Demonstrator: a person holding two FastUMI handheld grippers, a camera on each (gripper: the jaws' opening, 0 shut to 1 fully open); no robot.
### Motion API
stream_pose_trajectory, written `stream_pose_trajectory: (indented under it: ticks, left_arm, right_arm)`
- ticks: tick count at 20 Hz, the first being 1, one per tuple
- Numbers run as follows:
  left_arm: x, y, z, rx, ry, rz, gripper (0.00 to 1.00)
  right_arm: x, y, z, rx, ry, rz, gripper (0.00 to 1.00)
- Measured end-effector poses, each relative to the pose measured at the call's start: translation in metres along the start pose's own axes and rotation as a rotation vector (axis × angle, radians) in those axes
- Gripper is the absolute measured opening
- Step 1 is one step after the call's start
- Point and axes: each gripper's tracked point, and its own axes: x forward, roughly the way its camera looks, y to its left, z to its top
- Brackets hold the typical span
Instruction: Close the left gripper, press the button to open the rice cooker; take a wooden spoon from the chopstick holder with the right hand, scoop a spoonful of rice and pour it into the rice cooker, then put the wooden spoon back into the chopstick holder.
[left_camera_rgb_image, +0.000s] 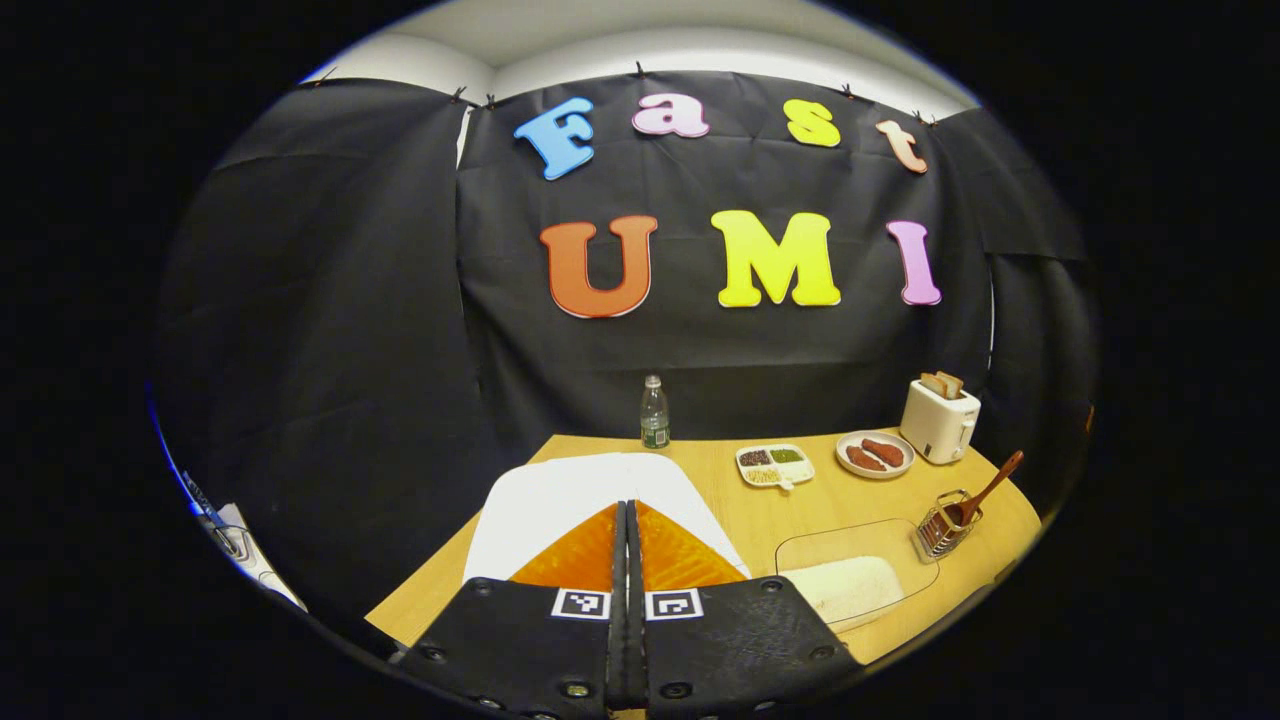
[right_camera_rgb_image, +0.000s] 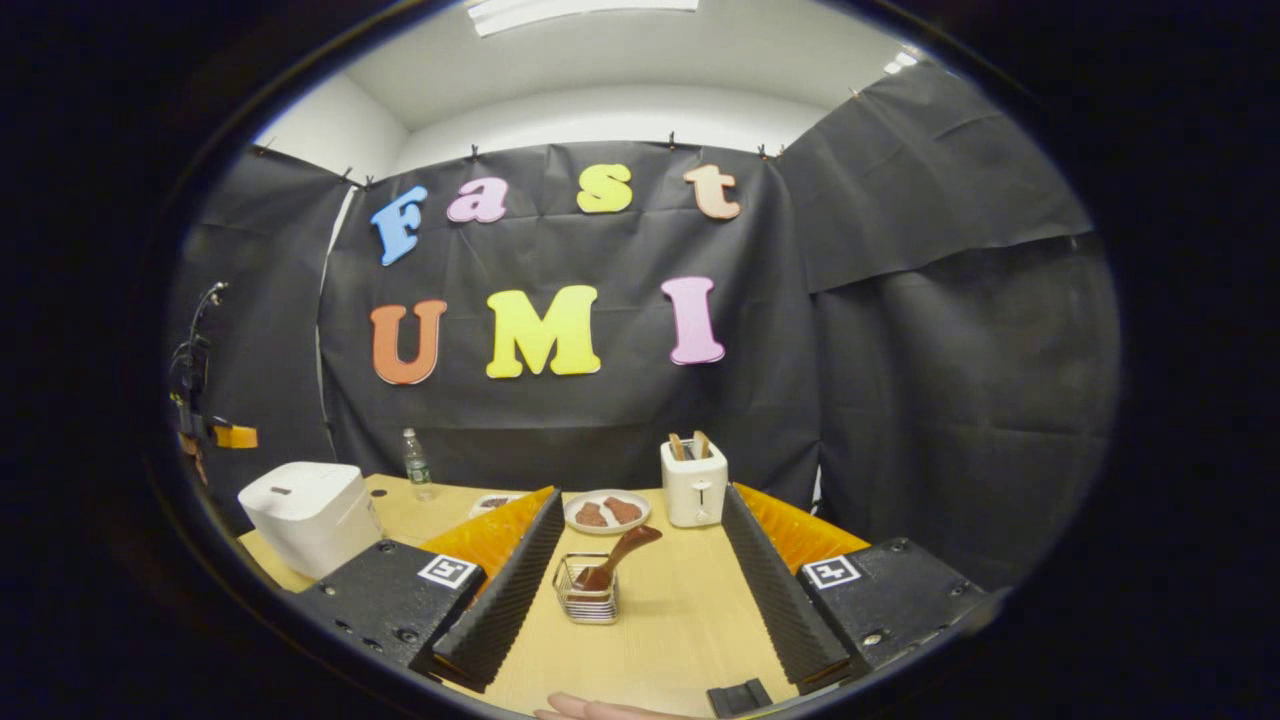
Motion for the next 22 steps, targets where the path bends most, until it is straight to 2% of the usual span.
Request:
stream_pose_trajectory:
  ticks: [3, 9, 14, 15, 16, 22]
  left_arm:
    - [0.022, 0.010, -0.023, -0.023, 0.091, 0.019, 0.00]
    - [0.045, 0.021, -0.060, -0.118, 0.241, 0.007, 0.00]
    - [0.039, 0.021, -0.065, -0.106, 0.252, 0.003, 0.00]
    - [0.037, 0.021, -0.067, -0.098, 0.260, 0.002, 0.08]
    - [0.038, 0.022, -0.066, -0.084, 0.254, 0.001, 0.00]
    - [0.042, 0.024, -0.068, -0.095, 0.242, 0.007, 0.00]
  right_arm:
    - [0.004, -0.004, -0.006, -0.020, 0.000, -0.006, 1.00]
    - [0.008, -0.002, -0.014, -0.008, 0.010, 0.009, 1.00]
    - [0.011, -0.005, -0.022, -0.006, 0.021, 0.001, 1.00]
    - [0.012, -0.004, -0.024, -0.005, 0.025, 0.004, 1.00]
    - [0.011, -0.002, -0.025, -0.003, 0.027, 0.006, 1.00]
    - [0.007, 0.003, -0.040, -0.009, 0.061, 0.016, 1.00]
